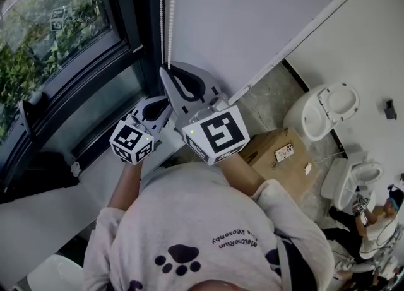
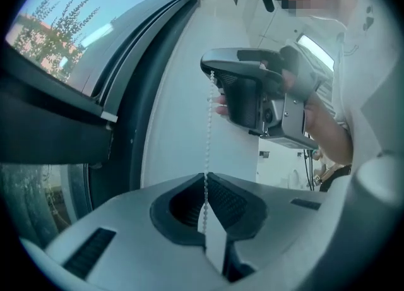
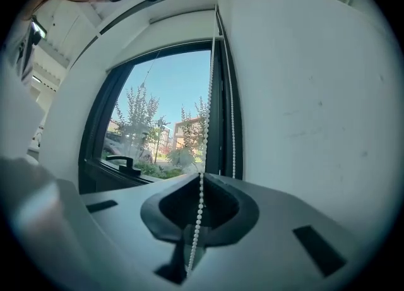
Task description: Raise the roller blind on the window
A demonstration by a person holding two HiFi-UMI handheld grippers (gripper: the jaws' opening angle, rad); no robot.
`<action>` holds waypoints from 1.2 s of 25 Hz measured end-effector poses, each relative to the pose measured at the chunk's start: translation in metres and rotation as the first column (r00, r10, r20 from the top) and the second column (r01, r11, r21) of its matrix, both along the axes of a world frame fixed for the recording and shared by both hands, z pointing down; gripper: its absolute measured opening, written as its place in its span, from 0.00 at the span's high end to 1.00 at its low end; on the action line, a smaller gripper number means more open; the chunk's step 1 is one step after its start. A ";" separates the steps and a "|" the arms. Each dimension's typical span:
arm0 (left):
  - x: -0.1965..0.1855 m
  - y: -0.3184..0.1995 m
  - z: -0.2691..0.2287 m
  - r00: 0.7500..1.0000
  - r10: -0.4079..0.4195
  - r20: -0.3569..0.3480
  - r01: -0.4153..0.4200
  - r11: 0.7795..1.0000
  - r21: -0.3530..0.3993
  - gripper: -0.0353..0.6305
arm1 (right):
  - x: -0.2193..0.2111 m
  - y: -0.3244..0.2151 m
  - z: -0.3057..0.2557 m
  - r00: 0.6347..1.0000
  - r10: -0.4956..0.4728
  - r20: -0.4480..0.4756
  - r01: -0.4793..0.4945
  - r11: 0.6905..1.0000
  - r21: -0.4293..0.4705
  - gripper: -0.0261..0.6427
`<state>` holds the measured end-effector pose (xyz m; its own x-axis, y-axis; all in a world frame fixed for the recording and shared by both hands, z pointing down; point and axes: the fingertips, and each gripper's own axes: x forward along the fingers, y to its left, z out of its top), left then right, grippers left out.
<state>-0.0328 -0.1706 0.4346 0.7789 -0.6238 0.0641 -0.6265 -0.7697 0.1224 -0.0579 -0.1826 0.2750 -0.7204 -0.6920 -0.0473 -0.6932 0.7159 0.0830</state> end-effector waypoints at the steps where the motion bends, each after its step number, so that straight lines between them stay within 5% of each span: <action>1: 0.000 0.000 0.006 1.000 -0.005 -0.006 0.005 1.000 -0.009 0.92 | 0.001 0.000 0.006 1.000 0.004 0.000 -0.004 1.000 -0.004 0.93; 19: -0.005 0.007 0.098 0.997 -0.075 0.028 0.077 0.991 -0.107 0.92 | 0.000 0.003 0.096 0.999 0.041 -0.019 -0.042 0.999 -0.031 0.93; 30: -0.010 0.010 0.104 0.996 -0.083 0.025 0.085 0.990 -0.110 0.91 | -0.006 0.004 0.104 1.000 0.020 -0.006 -0.020 0.999 -0.038 0.93</action>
